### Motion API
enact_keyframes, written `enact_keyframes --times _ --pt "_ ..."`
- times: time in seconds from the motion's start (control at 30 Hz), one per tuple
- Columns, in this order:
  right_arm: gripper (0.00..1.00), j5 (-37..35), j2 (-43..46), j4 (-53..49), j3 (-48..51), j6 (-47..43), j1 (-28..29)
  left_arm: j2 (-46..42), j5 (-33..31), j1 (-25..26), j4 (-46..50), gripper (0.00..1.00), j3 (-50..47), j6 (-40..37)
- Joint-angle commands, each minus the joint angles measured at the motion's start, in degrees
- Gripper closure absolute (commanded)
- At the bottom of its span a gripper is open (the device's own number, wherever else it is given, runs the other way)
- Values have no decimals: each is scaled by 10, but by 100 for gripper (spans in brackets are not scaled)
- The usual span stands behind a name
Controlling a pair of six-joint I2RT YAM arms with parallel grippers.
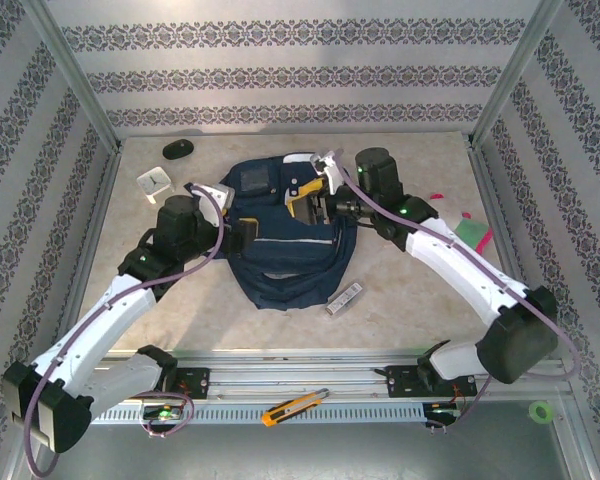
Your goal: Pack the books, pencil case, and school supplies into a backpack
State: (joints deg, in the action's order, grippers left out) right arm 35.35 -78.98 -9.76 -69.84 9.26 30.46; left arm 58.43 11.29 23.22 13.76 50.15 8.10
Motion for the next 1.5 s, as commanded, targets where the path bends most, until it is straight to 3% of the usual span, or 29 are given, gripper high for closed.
enact_keyframes --times 0.0,0.13,0.3,0.6,0.73,0.83,0.9,1.13,1.33,1.47 --pt "42 -31 28 -52 -7 -3 -7 28 -36 -8 26 19 34 59" --pt "42 -138 20 -73 17 48 -13 93 -73 -19 32 20 47 99" --pt "43 -200 4 -107 65 167 -43 152 -43 -31 36 25 23 181" --pt "40 -132 -48 -98 151 241 -84 166 26 -31 -118 34 -110 314" --pt "43 -73 -102 -61 149 266 -88 181 49 -29 -169 57 -118 325" --pt "52 -37 -130 -8 142 287 -88 187 58 -24 -200 79 -114 341" --pt "58 -33 -137 1 123 288 -89 186 65 -16 -202 87 -96 346" --pt "64 -47 -101 4 85 278 -111 197 82 18 -218 95 -55 361" --pt "64 -60 -57 7 102 261 -130 222 66 40 -231 94 -74 380" --pt "50 -121 -49 -63 111 240 -130 285 32 53 -232 92 -103 389"
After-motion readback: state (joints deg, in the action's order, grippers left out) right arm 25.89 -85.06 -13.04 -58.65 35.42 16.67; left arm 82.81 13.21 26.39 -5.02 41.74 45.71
